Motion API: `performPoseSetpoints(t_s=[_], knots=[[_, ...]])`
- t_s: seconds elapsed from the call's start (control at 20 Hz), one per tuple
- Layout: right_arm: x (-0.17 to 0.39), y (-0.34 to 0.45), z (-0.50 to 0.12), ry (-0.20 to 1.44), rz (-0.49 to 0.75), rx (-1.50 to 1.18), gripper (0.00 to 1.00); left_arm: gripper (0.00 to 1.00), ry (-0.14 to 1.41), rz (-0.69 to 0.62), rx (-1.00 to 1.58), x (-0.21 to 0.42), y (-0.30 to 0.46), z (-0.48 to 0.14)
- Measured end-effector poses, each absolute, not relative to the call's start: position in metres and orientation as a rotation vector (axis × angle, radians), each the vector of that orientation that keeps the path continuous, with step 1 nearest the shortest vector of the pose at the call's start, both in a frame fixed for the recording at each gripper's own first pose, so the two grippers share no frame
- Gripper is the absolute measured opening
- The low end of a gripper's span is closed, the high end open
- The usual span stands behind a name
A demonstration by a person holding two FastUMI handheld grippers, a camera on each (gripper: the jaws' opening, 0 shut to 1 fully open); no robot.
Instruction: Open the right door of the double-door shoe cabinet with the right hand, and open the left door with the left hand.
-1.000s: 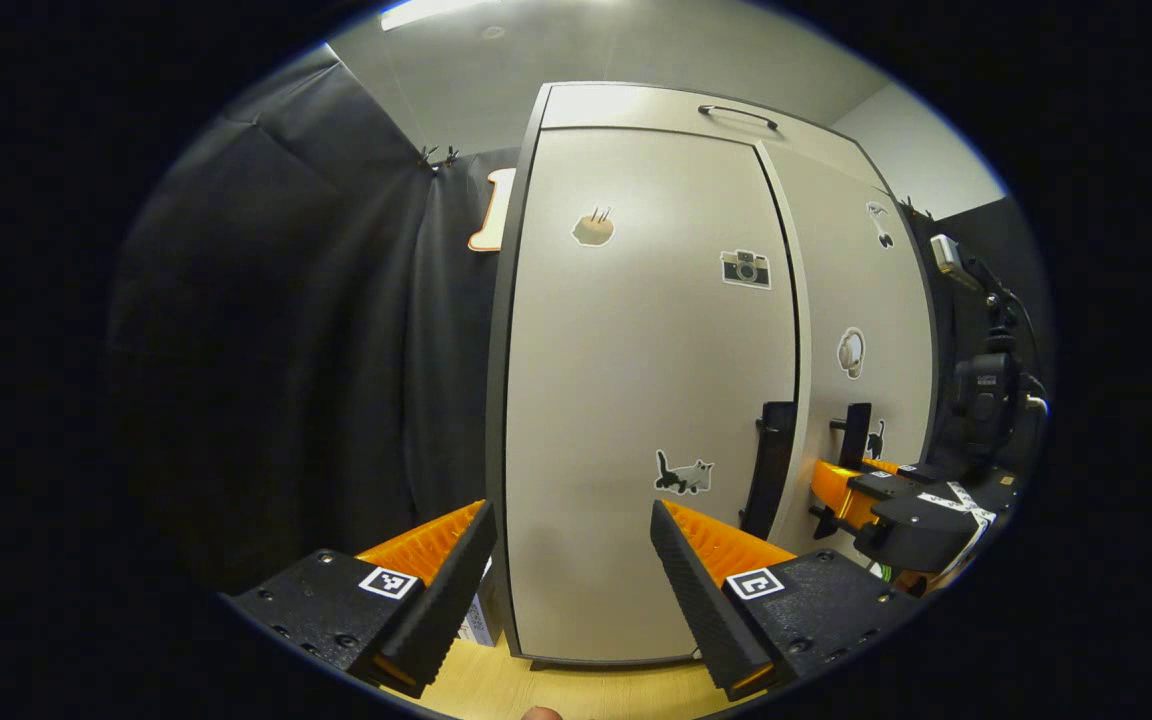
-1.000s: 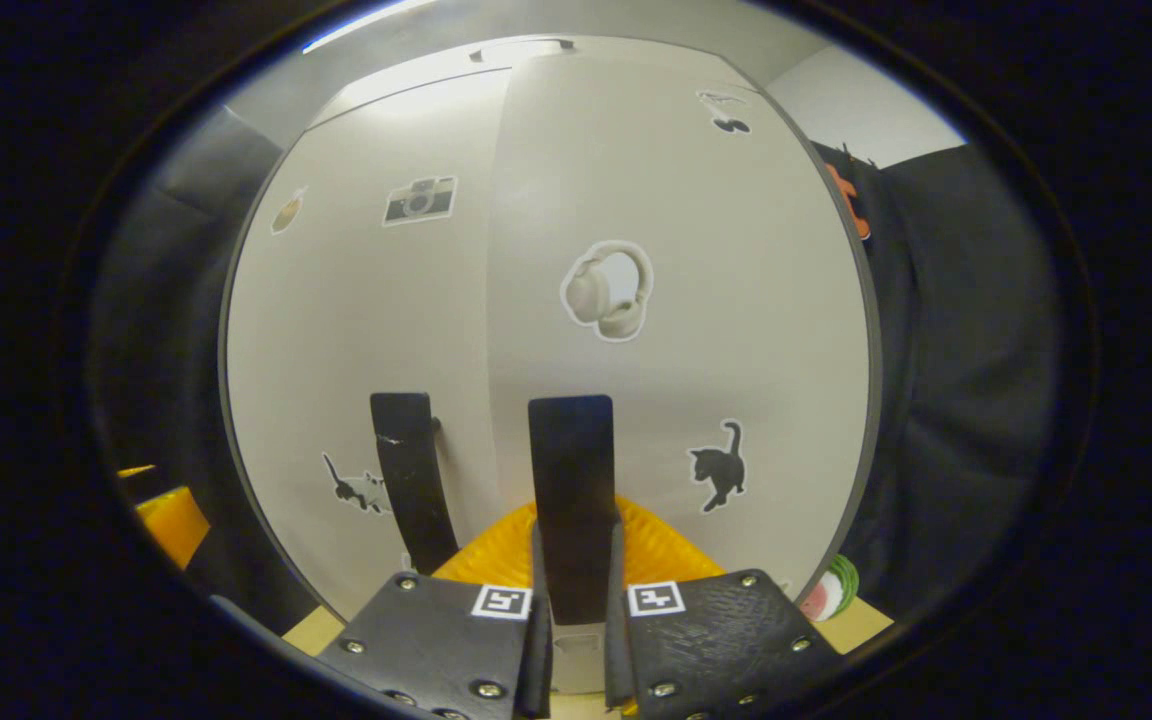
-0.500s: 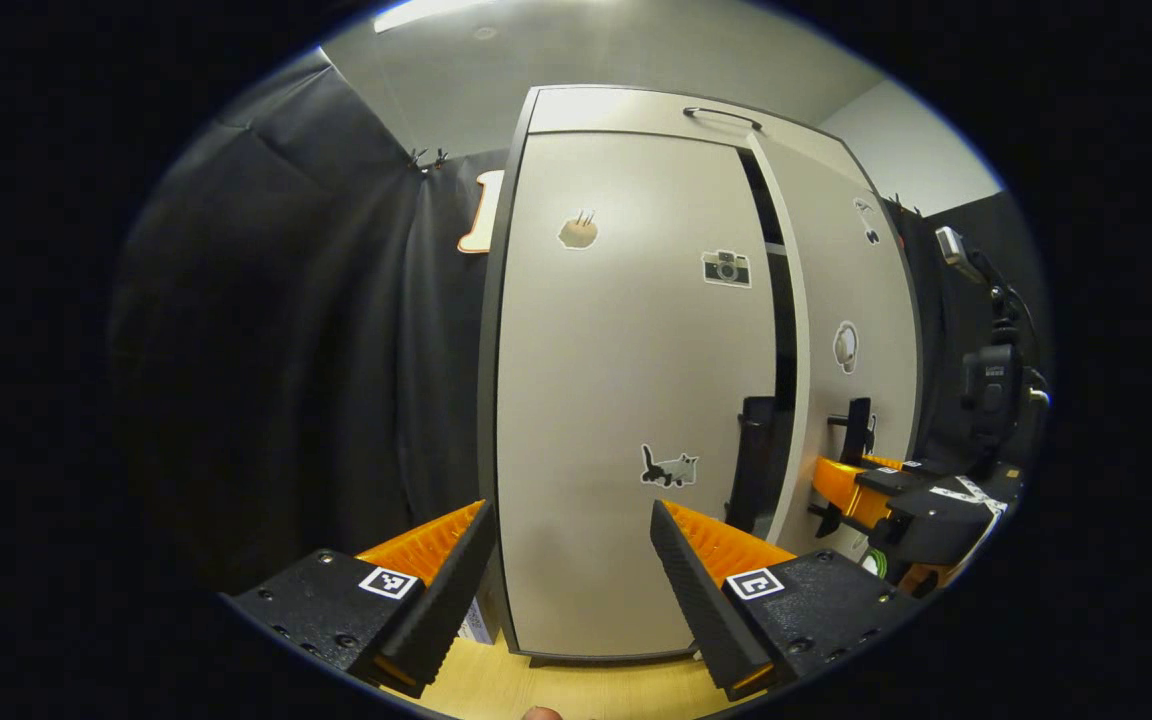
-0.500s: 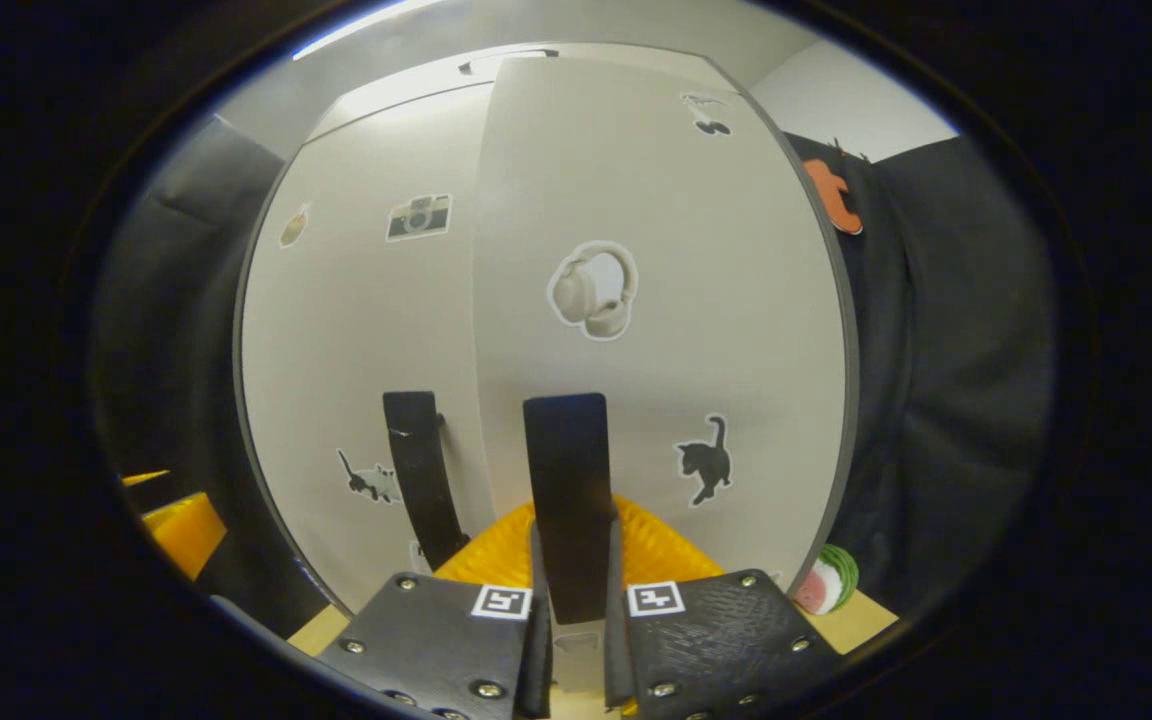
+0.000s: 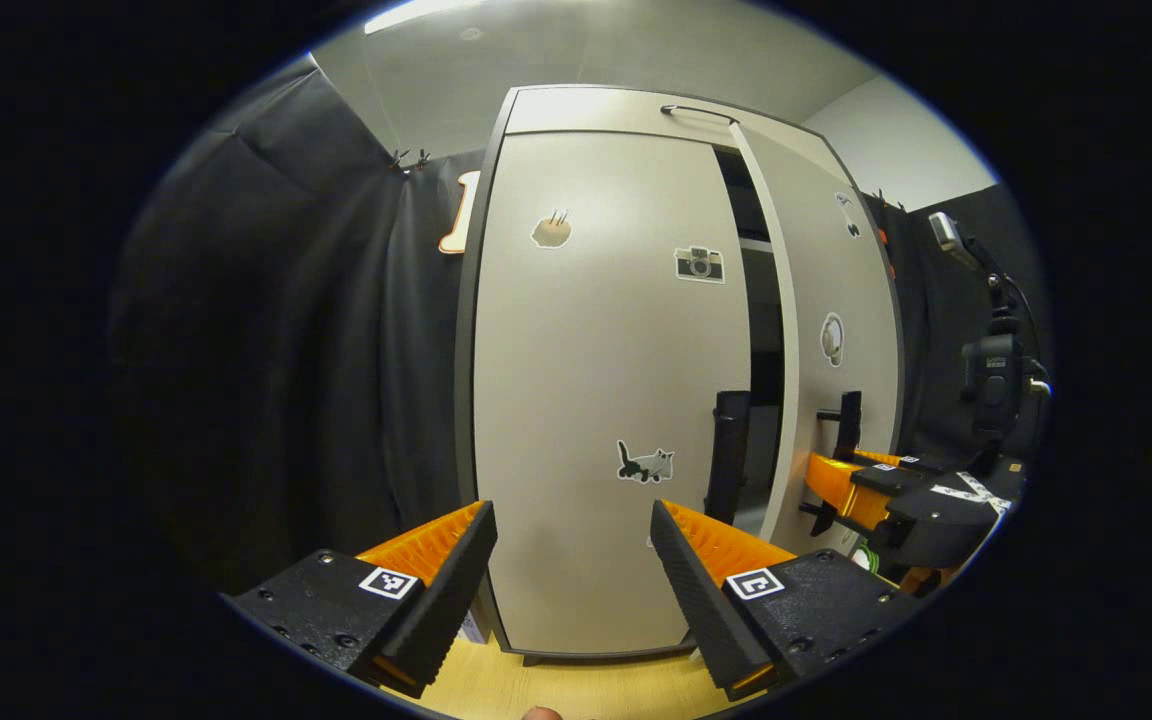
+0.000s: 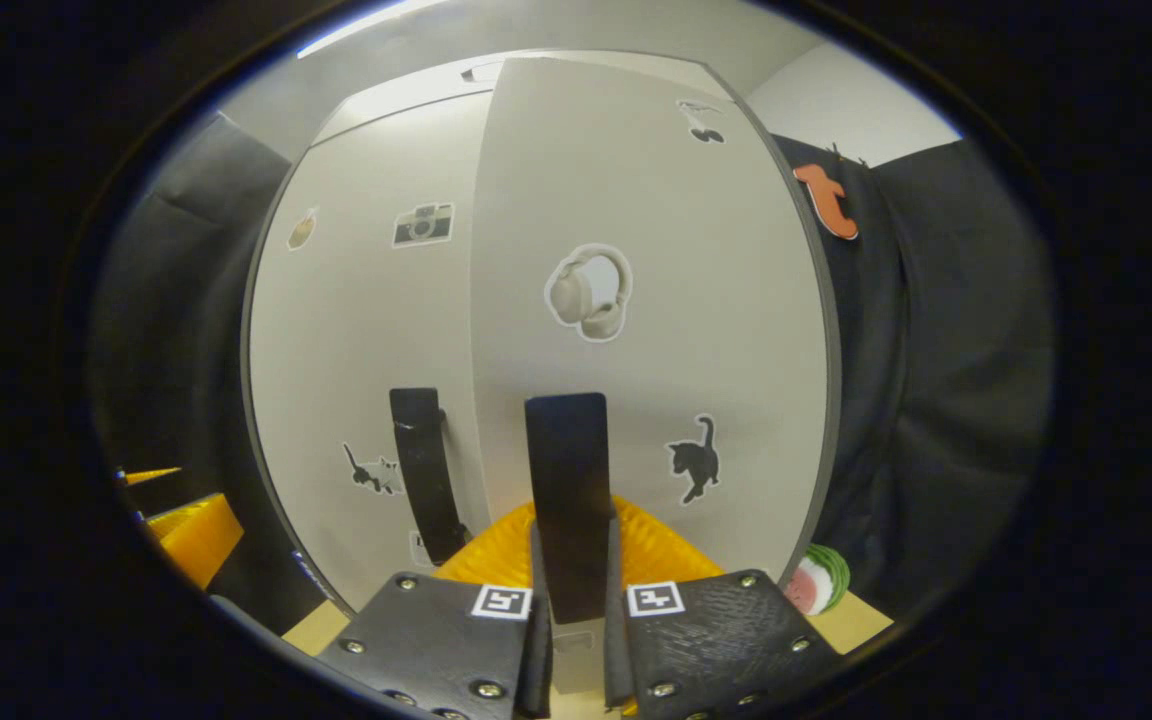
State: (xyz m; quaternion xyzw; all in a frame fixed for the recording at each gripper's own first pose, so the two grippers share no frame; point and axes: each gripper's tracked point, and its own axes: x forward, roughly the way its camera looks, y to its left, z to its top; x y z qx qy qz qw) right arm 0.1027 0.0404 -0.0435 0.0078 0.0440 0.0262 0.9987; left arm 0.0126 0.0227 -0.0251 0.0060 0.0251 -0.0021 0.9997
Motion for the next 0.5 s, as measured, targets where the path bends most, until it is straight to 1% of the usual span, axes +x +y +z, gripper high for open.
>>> performPoseSetpoints(t_s=[0.5], knots=[[0.094,0.033,-0.041,0.076,0.047,0.024,0.21,0.96,0.061,-0.069,0.008,0.013,-0.002,-0.028]])
